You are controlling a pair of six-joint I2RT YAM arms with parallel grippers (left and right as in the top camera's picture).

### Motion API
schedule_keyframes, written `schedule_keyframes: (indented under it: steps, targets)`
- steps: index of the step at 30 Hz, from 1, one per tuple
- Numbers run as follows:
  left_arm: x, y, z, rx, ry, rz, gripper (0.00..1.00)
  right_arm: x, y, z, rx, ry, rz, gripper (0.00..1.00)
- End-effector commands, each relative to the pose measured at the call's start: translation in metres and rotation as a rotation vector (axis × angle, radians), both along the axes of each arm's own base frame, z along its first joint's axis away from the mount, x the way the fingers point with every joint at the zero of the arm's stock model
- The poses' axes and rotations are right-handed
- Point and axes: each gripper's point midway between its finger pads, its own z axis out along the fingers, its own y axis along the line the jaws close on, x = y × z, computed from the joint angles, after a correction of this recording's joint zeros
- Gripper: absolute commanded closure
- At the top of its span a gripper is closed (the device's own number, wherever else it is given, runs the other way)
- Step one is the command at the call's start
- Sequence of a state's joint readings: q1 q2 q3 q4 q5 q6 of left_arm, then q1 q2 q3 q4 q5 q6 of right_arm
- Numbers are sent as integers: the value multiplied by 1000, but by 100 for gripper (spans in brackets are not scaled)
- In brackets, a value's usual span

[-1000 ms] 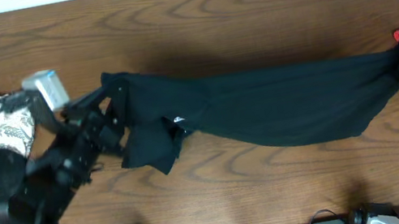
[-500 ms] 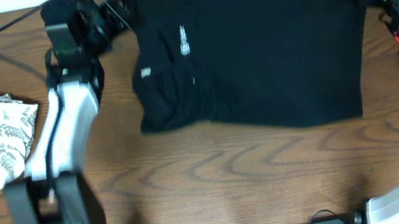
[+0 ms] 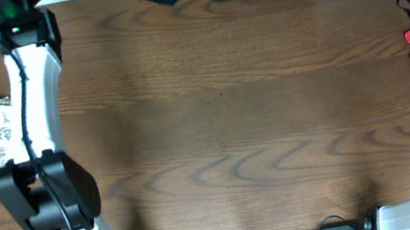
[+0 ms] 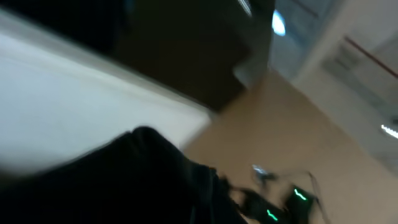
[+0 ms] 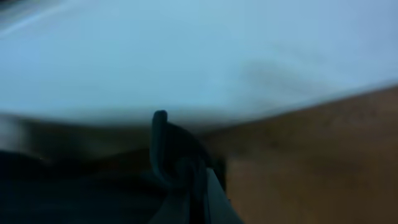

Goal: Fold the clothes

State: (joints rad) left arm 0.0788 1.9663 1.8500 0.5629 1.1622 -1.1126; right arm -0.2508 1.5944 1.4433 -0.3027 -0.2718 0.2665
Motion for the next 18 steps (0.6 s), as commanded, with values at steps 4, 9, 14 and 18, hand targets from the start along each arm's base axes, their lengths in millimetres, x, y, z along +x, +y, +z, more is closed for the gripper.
schedule_keyframes:
  steps: [4,9,14,18]
  targets:
    - [-51,-25,-98,79,333,-374,95,-47,-28,-66,-158,339,-86,99]
    - [-66,-18,-201,184,610,-236,94,-88,-48,-105,-281,579,-142,99]
    - [-105,4,-290,473,858,-125,94,-112,-46,-127,-281,695,-136,99]
    - [-136,12,-313,578,960,-154,94,-139,-39,-141,-261,817,-110,99]
